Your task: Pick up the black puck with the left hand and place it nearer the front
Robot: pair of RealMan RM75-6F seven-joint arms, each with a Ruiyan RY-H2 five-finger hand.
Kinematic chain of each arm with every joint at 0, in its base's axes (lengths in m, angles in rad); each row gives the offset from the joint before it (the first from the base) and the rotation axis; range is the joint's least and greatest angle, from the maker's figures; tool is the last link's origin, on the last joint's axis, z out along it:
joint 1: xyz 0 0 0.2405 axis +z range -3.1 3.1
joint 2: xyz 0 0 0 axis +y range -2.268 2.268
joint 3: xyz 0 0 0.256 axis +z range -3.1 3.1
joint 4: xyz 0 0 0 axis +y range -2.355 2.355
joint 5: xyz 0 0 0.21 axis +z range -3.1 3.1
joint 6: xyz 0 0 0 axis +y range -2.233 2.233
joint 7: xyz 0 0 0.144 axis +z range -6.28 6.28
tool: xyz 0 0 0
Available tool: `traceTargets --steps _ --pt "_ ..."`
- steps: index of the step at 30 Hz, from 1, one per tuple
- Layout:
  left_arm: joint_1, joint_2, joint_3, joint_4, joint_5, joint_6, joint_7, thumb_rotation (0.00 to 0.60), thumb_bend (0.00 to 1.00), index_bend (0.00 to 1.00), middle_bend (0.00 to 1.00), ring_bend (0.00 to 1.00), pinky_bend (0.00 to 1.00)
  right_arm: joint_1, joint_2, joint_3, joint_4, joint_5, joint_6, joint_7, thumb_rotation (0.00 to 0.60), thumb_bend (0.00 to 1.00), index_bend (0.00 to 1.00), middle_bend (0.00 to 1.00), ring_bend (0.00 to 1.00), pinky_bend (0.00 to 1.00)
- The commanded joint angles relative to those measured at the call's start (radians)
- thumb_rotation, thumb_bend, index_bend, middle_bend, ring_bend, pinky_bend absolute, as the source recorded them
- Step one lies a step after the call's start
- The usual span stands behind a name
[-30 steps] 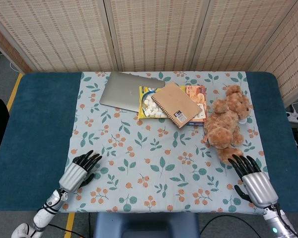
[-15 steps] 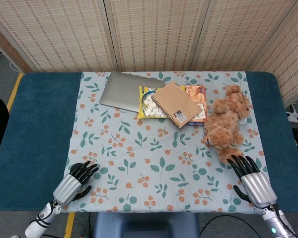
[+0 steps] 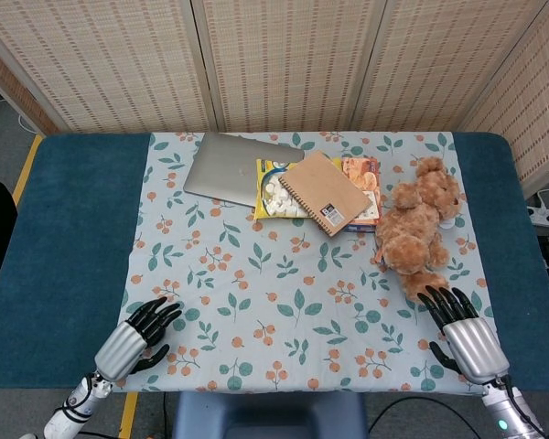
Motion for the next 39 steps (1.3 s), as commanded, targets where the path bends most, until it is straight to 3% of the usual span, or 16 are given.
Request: traceTargets --steps 1,6,12,16,21,26,34,39 --pt "-0.007 0.004 -0.012 -0.010 -0.002 0.014 0.000 0.600 0.43 0.07 0.12 0.01 0.16 0.000 0.000 -0.001 0.000 -0.002 0.000 0.001 0.600 0.29 0.00 0.00 0.00 0.00" --pt "-0.026 0.065 -0.012 -0.106 -0.023 -0.093 -0.013 0.600 0.39 0.00 0.03 0.00 0.10 -0.003 0.003 -0.004 -0.001 -0.011 0.009 0.006 0.600 0.29 0.00 0.00 0.00 0.00" --pt "-0.078 0.255 0.018 -0.439 -0.043 -0.300 0.068 0.600 0.35 0.00 0.00 0.00 0.09 -0.010 0.014 -0.009 -0.002 -0.034 0.034 0.032 0.600 0.29 0.00 0.00 0.00 0.00" --pt "-0.093 0.332 0.014 -0.599 -0.058 -0.360 0.170 0.600 0.34 0.00 0.00 0.00 0.09 -0.011 0.017 -0.011 0.003 -0.041 0.037 0.041 0.600 0.29 0.00 0.00 0.00 0.00" --pt "-0.101 0.394 0.007 -0.721 -0.077 -0.409 0.227 0.600 0.34 0.10 0.02 0.00 0.09 -0.009 0.017 -0.011 0.005 -0.044 0.036 0.044 0.600 0.29 0.00 0.00 0.00 0.00" --pt "-0.117 0.430 -0.015 -0.763 -0.112 -0.477 0.280 0.600 0.35 0.16 0.10 0.00 0.10 -0.012 0.019 -0.015 0.003 -0.049 0.038 0.045 0.600 0.29 0.00 0.00 0.00 0.00" --pt "-0.112 0.437 -0.036 -0.725 -0.124 -0.496 0.360 0.600 0.35 0.21 0.15 0.05 0.12 -0.013 0.018 -0.015 0.001 -0.049 0.036 0.040 0.600 0.29 0.00 0.00 0.00 0.00" --pt "-0.107 0.453 -0.034 -0.723 -0.132 -0.516 0.345 0.600 0.35 0.21 0.16 0.05 0.13 -0.013 0.015 -0.011 0.001 -0.045 0.036 0.033 0.600 0.29 0.00 0.00 0.00 0.00"
